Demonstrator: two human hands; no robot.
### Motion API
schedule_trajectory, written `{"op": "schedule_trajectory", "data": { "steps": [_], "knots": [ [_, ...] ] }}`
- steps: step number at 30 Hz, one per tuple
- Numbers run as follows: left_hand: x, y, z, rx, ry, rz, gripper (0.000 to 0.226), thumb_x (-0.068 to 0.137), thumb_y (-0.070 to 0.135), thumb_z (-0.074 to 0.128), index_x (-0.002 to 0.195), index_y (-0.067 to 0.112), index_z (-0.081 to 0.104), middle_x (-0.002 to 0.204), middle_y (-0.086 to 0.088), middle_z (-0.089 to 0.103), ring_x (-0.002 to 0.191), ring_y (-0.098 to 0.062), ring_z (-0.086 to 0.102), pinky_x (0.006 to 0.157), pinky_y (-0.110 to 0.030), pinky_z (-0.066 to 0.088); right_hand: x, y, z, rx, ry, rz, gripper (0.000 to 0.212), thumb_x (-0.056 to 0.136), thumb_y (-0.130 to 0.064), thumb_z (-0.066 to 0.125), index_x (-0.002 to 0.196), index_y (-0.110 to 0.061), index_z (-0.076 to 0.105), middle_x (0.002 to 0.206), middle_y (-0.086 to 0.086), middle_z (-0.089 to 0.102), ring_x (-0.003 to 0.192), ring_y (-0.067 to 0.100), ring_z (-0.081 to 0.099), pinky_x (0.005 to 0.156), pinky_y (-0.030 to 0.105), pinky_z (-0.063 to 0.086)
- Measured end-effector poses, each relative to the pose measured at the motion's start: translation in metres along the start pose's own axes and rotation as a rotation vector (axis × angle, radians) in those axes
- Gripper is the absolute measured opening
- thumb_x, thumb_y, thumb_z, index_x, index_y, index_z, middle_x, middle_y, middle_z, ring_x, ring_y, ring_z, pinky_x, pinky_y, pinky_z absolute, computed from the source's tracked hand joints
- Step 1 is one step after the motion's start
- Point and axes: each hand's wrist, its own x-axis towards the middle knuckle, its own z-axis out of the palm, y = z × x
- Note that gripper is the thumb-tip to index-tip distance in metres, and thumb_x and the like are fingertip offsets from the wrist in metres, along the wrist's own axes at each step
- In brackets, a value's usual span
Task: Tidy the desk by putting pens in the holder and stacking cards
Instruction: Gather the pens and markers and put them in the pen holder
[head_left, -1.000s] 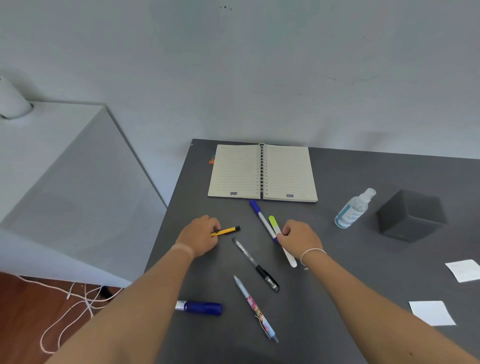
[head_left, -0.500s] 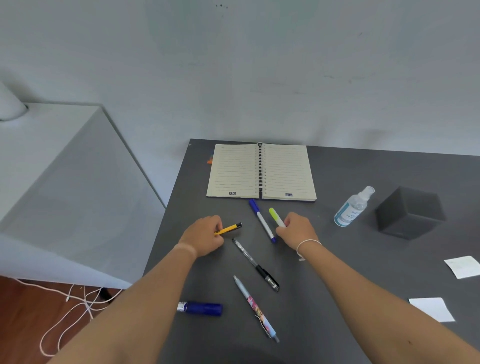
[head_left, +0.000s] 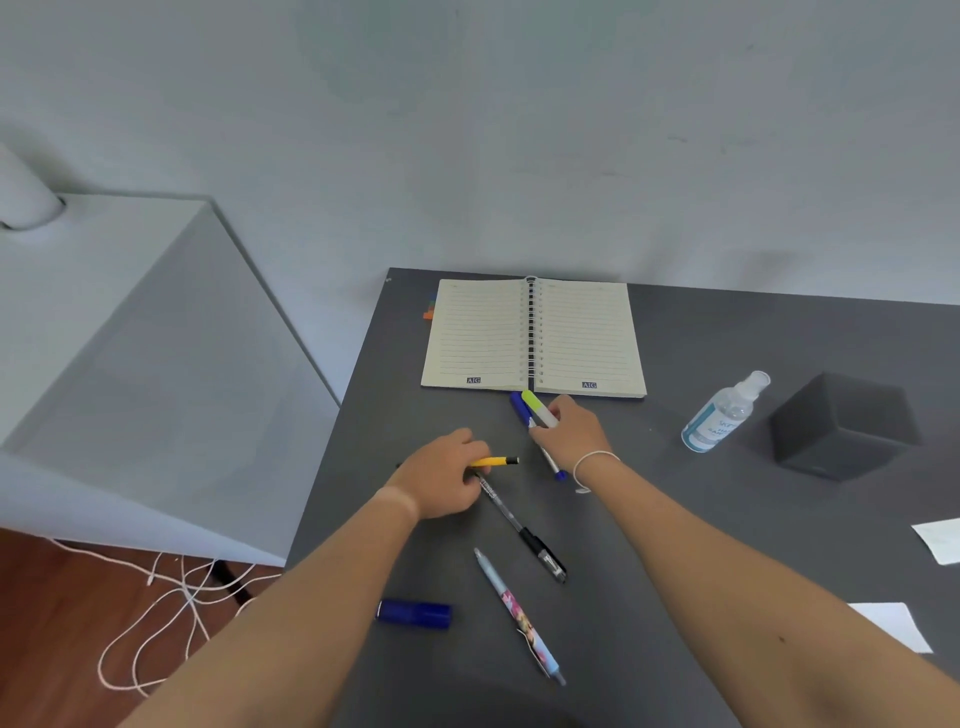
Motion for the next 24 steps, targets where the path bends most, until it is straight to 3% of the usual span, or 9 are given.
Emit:
{"op": "schedule_trajectory", "data": {
  "steps": [5, 7, 11, 14, 20, 24],
  "knots": [
    [0.007, 0.003, 0.006, 0.058, -0.088, 0.065, 0.035, 0.081, 0.023, 0.056, 0.116, 0.022, 0.059, 0.11, -0.003, 0.052, 0.099, -0.02, 0.048, 0.088, -0.035, 0.044, 0.003, 0.003, 0.008, -0.104, -0.004, 0.008, 0.026, 0.08, -0.021, 0.063, 0.101, -0.009, 0.053, 0.104, 0.013, 0.061, 0.086, 0.027, 0.055, 0.071, 0.031, 0.042],
    [0.009, 0.004, 0.009, 0.107, -0.122, 0.09, 0.032, 0.082, 0.026, 0.056, 0.114, 0.022, 0.06, 0.113, -0.002, 0.052, 0.101, -0.022, 0.047, 0.089, -0.035, 0.042, 0.004, 0.004, 0.008, -0.145, 0.003, 0.012, 0.024, 0.08, -0.016, 0.059, 0.101, -0.006, 0.054, 0.107, 0.015, 0.061, 0.09, 0.03, 0.056, 0.07, 0.031, 0.041],
    [0.012, 0.006, 0.01, 0.178, -0.148, 0.137, 0.025, 0.083, 0.032, 0.057, 0.104, 0.019, 0.063, 0.114, -0.001, 0.054, 0.1, -0.023, 0.047, 0.085, -0.031, 0.041, 0.004, 0.005, 0.003, -0.207, -0.013, 0.036, 0.025, 0.08, -0.019, 0.057, 0.102, -0.008, 0.052, 0.106, 0.013, 0.058, 0.081, 0.026, 0.048, 0.067, 0.029, 0.038],
    [0.014, 0.006, 0.01, 0.214, -0.137, 0.163, 0.02, 0.083, 0.031, 0.055, 0.097, 0.018, 0.062, 0.11, 0.0, 0.055, 0.096, -0.021, 0.045, 0.082, -0.03, 0.04, 0.002, 0.008, -0.001, -0.157, -0.014, 0.06, 0.019, 0.078, -0.022, 0.058, 0.089, -0.01, 0.048, 0.095, 0.01, 0.056, 0.076, 0.027, 0.049, 0.062, 0.028, 0.036],
    [0.012, 0.007, 0.006, 0.055, -0.091, 0.068, 0.01, 0.084, 0.021, 0.048, 0.093, 0.017, 0.05, 0.089, -0.005, 0.061, 0.083, -0.016, 0.039, 0.071, -0.03, 0.038, -0.003, 0.011, -0.015, 0.014, 0.016, 0.095, 0.014, 0.079, -0.023, 0.051, 0.085, -0.012, 0.045, 0.074, 0.0, 0.046, 0.059, 0.013, 0.042, 0.05, 0.026, 0.031],
    [0.011, 0.009, -0.003, -0.088, -0.054, -0.004, 0.02, 0.088, 0.015, 0.045, 0.108, 0.019, 0.049, 0.089, -0.009, 0.06, 0.082, -0.027, 0.054, 0.069, -0.032, 0.039, -0.004, 0.002, -0.03, 0.062, 0.039, 0.061, 0.01, 0.083, -0.021, 0.044, 0.077, -0.013, 0.042, 0.074, 0.003, 0.047, 0.057, 0.014, 0.04, 0.05, 0.027, 0.028]
  ]
}}
